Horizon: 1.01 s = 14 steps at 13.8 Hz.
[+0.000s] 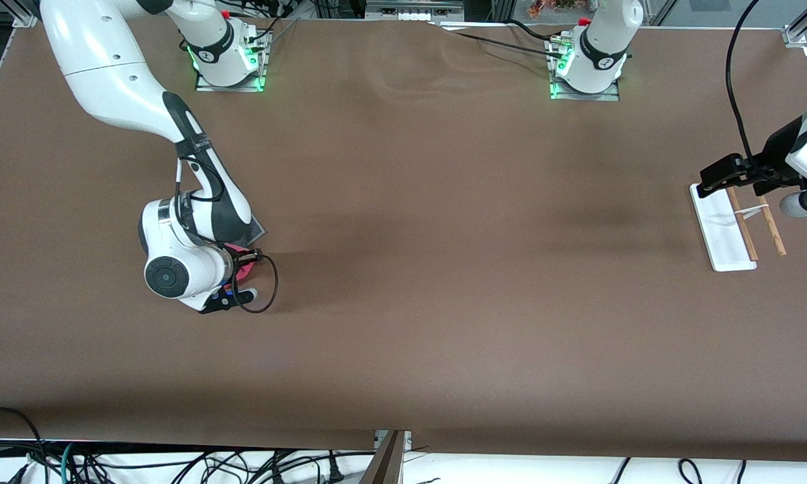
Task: Pass towel and hang on rack
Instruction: 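Grasp the towel with the right gripper and lift it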
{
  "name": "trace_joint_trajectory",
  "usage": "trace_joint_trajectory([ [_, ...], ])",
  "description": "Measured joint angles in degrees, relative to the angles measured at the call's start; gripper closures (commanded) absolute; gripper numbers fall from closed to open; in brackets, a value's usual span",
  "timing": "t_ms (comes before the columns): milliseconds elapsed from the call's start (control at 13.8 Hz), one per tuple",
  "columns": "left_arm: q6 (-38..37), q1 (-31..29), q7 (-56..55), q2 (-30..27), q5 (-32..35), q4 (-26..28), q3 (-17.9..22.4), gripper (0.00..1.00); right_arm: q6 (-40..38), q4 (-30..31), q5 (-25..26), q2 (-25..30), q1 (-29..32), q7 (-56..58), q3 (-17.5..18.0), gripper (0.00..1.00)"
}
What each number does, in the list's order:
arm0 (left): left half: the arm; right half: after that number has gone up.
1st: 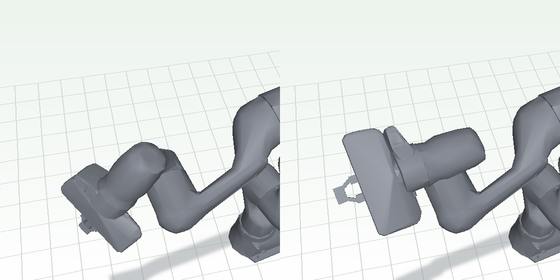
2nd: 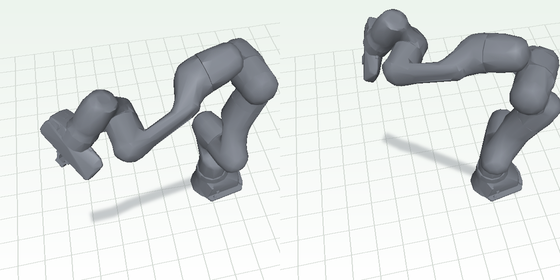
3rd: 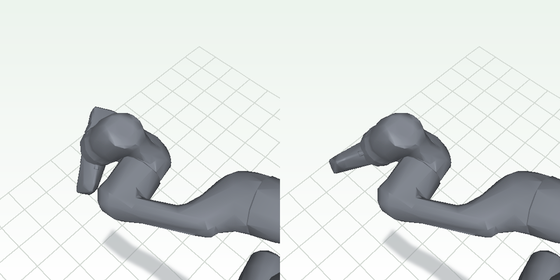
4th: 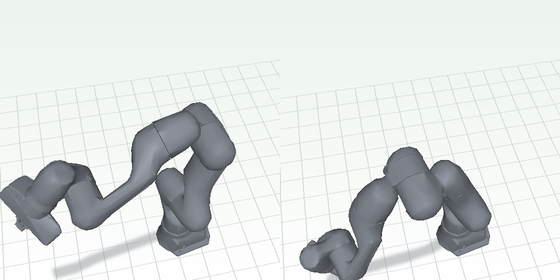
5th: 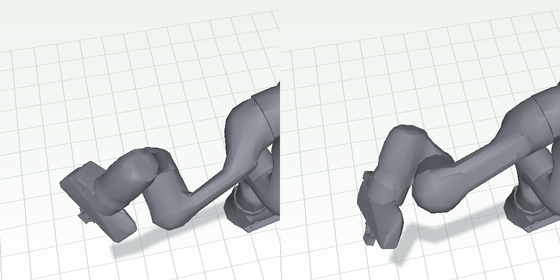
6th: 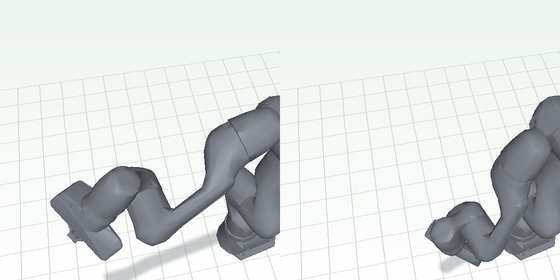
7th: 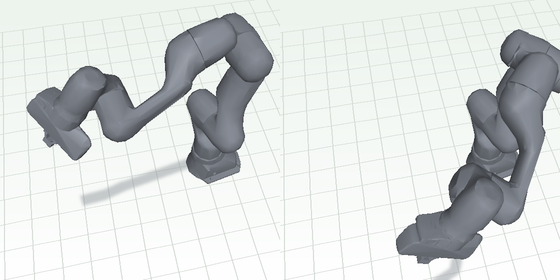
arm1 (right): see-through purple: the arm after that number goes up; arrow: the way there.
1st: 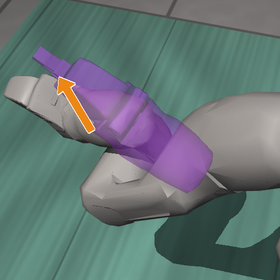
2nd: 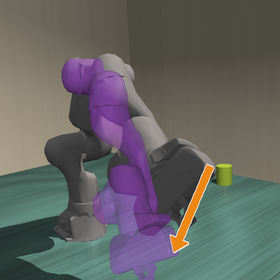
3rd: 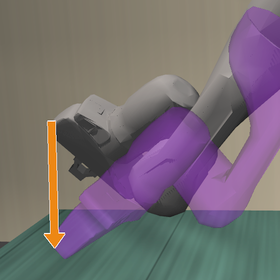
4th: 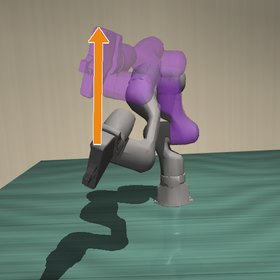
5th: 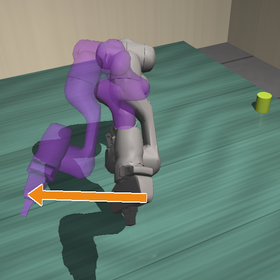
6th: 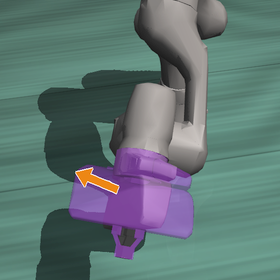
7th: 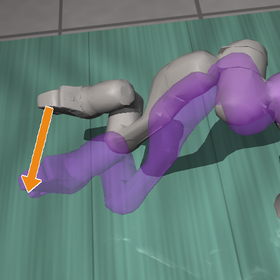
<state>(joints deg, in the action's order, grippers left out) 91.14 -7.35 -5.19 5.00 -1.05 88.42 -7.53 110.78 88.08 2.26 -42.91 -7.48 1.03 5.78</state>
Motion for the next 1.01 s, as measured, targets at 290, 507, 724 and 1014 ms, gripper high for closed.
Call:
trace_joint_trajectory([
  [290, 0.00, -0.01, 0.00, 0.00, 0.00, 0.00, 0.00, 0.00, 1.38, -0.07, -2.33, -0.03, 0.19, -1.79, -0.02, 1.00],
  [507, 0.00, -0.01, 0.00, 0.00, 0.00, 0.00, 0.00, 0.00, 1.53, -1.41, -2.58, 0.18, 0.19, -3.73, 0.00, 1.00],
  [724, 0.00, 0.00, 0.00, 0.03, 0.00, 0.00, 0.00, 0.00, -0.06, -6.24, -2.70, 1.63, 0.10, -3.73, 0.19, 1.00],
  [1014, 0.00, 0.02, 0.01, 0.97, 0.00, 0.00, -0.01, 0.00, -5.36, -15.17, -3.06, 4.52, -0.47, -5.34, 4.03, 1.00],
])
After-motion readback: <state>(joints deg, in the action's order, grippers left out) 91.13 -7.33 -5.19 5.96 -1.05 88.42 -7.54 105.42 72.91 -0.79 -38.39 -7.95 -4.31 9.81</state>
